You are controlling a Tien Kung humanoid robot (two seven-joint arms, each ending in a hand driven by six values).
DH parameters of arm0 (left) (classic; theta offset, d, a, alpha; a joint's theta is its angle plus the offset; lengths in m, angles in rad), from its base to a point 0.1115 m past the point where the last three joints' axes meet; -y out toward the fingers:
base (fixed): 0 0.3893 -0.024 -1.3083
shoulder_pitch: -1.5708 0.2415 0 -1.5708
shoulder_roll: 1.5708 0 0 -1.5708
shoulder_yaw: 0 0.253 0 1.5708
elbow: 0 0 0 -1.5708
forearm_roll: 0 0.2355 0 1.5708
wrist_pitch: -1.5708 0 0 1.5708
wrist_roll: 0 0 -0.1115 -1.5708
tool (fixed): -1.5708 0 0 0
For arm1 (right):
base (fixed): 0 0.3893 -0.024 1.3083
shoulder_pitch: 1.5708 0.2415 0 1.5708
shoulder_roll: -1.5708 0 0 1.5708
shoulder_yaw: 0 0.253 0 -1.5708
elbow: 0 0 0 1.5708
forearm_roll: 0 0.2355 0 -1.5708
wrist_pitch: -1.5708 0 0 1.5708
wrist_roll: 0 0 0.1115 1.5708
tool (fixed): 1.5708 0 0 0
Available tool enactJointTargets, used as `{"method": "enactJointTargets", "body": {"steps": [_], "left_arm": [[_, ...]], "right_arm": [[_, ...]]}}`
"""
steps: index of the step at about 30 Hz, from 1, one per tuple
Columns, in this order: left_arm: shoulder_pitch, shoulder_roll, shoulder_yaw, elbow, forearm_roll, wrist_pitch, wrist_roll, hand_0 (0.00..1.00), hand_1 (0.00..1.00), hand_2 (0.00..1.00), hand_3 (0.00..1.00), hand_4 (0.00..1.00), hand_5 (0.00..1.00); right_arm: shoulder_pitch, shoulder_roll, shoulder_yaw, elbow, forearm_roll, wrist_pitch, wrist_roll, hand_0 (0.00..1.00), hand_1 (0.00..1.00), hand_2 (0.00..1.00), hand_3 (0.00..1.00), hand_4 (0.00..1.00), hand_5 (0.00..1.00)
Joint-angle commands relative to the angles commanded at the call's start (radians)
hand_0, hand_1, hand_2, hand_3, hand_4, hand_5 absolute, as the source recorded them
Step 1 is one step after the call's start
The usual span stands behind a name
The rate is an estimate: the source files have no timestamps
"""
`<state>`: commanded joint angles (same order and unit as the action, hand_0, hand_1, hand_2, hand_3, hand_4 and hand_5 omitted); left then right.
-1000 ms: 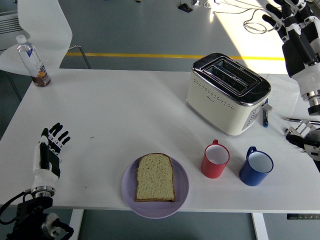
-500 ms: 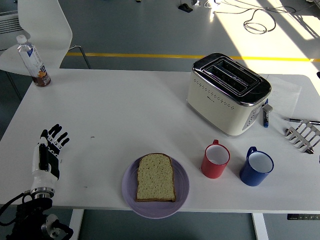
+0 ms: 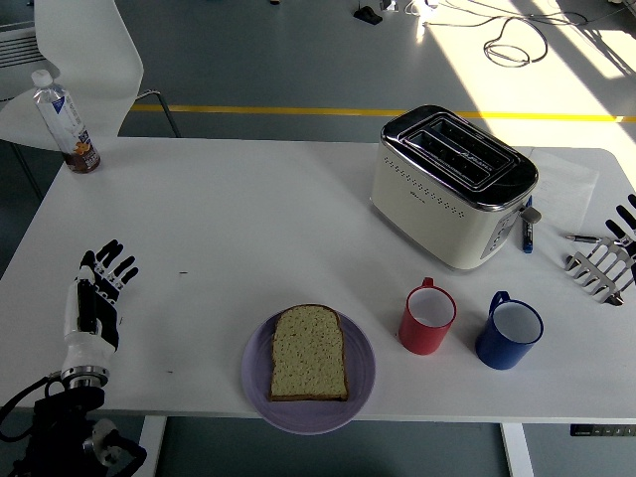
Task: Push plate across desktop,pick up the break from the machine,place the break in the plate
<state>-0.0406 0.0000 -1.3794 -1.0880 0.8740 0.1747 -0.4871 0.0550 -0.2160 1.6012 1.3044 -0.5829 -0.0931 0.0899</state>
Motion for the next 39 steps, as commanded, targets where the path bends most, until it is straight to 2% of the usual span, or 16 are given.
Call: {"method": "enactJointTargets", "body": {"steps": [13,26,31,37,39], "left_arm": [[-0.005,0.000,-0.006,-0.004,0.001,0.000,0.001,0.719,0.751,0.850,0.749,0.527,0.998],[-0.006,0.000,-0.016,-0.029,-0.005,-0.001,0.025,0.721,0.752,0.852,0.749,0.527,0.998],[-0.001,0.000,-0.035,-0.074,0.003,-0.005,0.106,0.726,0.753,0.851,0.749,0.526,0.998],[0.000,0.000,-0.064,-0.138,0.001,0.029,0.219,0.730,0.751,0.841,0.743,0.517,0.998],[-0.001,0.000,-0.072,-0.149,0.005,0.031,0.240,0.733,0.751,0.843,0.746,0.513,0.998]], "right_arm": [[-0.021,0.011,0.013,-0.074,-0.024,0.015,0.001,0.767,0.746,0.752,0.738,0.532,0.439],[-0.014,0.013,0.021,-0.102,-0.028,0.013,0.003,0.764,0.743,0.749,0.733,0.530,0.462],[-0.012,0.014,0.025,-0.104,-0.031,0.018,0.003,0.760,0.740,0.743,0.731,0.531,0.473],[-0.010,0.016,0.032,-0.112,-0.034,0.020,0.001,0.759,0.736,0.741,0.728,0.531,0.481],[-0.011,0.015,0.032,-0.113,-0.034,0.020,0.001,0.758,0.734,0.735,0.725,0.531,0.485]]}}
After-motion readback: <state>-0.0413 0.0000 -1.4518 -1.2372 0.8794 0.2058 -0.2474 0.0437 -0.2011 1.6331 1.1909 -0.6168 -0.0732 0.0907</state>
